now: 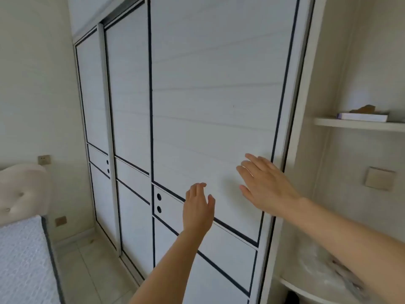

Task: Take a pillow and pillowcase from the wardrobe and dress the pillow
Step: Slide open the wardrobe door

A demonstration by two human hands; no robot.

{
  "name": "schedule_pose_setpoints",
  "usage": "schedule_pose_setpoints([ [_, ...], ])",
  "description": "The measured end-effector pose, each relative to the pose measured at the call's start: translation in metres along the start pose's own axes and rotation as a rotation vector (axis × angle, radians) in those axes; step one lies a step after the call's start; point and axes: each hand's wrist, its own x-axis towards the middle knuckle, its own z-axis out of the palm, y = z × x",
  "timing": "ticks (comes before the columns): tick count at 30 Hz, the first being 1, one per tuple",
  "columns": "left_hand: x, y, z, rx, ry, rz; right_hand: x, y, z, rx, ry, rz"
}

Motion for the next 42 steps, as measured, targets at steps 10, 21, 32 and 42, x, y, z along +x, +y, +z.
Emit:
schedule_pose_setpoints([
  [10, 0.039, -0.008, 0.084, -0.331, -0.157, -0.098, 0.066, 0.031, 0.059, -0.346, -0.063, -0.009],
  [21, 0.06, 0.016, 0.13, -0.379, -0.088, -0.075, 0.077, 0.05, 0.086, -0.553, -0.074, -0.007],
  [32, 0.08, 0.016, 0.139, -0.313, 0.05, -0.152, 0.099, 0.042, 0.096, -0.619, -0.041, -0.02],
  [42, 0.114, -0.02, 0.135, -0.345, 0.121, -0.186, 0.147, 0.02, 0.114, -0.609, -0.017, -0.033],
])
